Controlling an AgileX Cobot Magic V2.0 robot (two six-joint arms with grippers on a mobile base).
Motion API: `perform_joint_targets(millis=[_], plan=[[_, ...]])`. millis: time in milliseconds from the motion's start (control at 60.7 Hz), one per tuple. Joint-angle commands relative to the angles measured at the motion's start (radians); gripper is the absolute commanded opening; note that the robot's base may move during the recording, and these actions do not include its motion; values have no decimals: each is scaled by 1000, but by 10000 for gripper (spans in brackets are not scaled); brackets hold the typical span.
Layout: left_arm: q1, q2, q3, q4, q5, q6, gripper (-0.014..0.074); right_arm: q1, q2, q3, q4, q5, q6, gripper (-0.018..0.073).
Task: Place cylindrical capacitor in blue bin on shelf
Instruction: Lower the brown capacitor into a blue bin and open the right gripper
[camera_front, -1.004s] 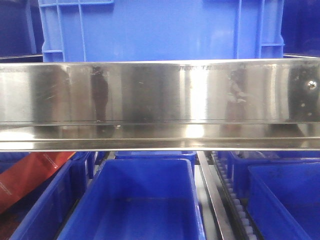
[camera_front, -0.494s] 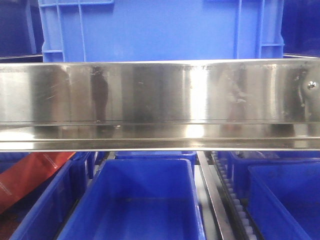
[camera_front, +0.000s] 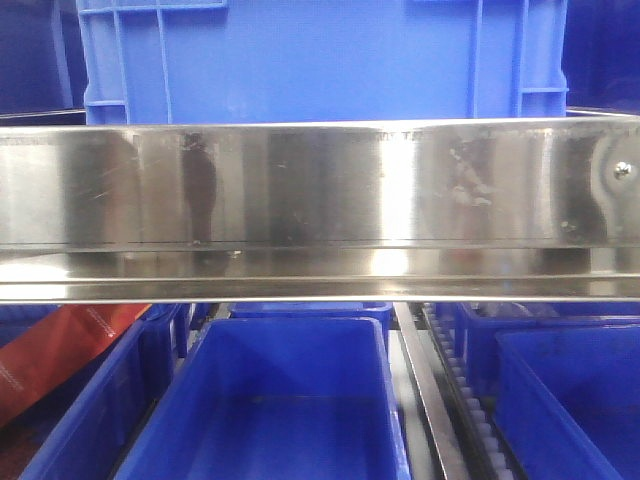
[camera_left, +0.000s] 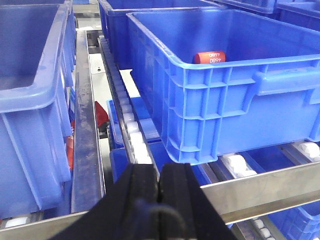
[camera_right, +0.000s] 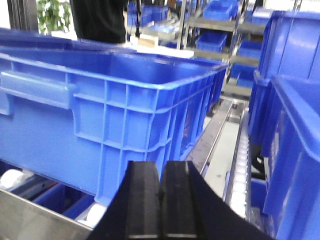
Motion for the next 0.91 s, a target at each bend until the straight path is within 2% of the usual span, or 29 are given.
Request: perform_joint_targets(millis=[0,757,840,889], plan=[[5,-5,1,1,-11,-7,-111,-5,-13,2,-6,-33,0,-159],[5,-7,1,2,-17,-7,-111,-5,-13,2,-6,-35,0,-159],[32,-21,14,4,-31,-7,-111,-5,-13,2,-6,-35,0,-159],[65,-42,36,4,-78,-7,-111,-5,-13,2,-6,-35,0,-159]])
